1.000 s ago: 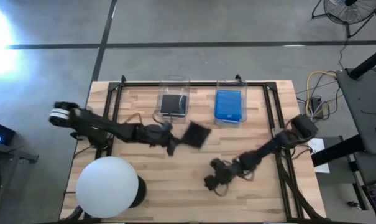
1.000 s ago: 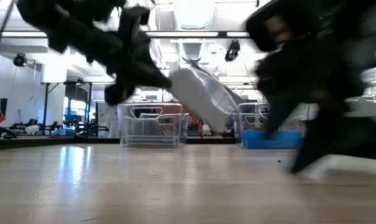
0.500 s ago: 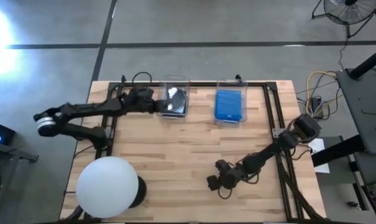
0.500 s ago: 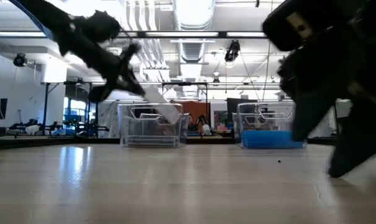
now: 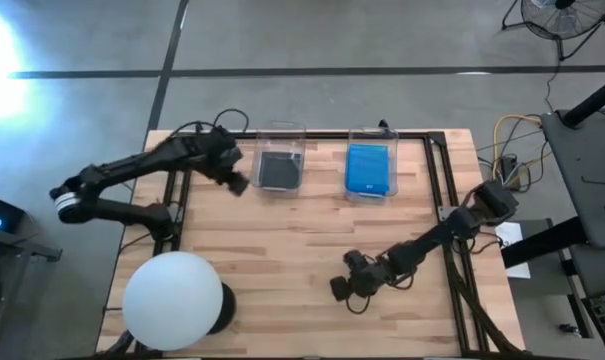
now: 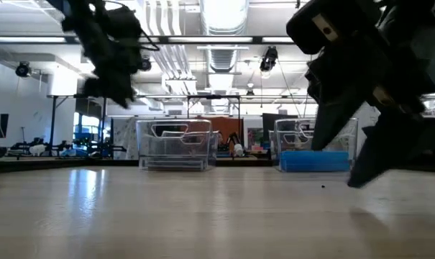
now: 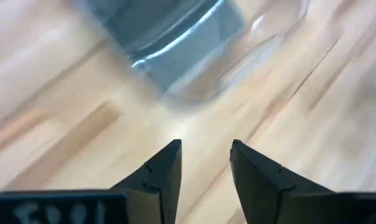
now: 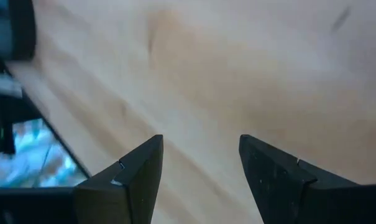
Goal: Pick & place jewel cases by type
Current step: Return to Home Position
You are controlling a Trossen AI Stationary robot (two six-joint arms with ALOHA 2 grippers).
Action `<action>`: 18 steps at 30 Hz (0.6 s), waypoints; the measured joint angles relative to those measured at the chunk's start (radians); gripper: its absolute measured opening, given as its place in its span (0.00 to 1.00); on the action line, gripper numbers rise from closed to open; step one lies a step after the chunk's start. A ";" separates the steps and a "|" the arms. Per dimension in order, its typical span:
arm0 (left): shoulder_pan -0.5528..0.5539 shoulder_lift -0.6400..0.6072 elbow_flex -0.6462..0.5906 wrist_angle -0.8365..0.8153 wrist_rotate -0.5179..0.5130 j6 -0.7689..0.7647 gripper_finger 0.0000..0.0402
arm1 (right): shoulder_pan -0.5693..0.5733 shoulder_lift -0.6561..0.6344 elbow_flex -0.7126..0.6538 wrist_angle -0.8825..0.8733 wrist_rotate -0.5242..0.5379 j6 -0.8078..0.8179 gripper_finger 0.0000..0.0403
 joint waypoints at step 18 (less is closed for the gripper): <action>-0.373 -0.703 -0.208 0.281 0.045 -0.296 0.30 | -0.263 -0.869 -0.109 -0.036 0.097 -0.940 0.52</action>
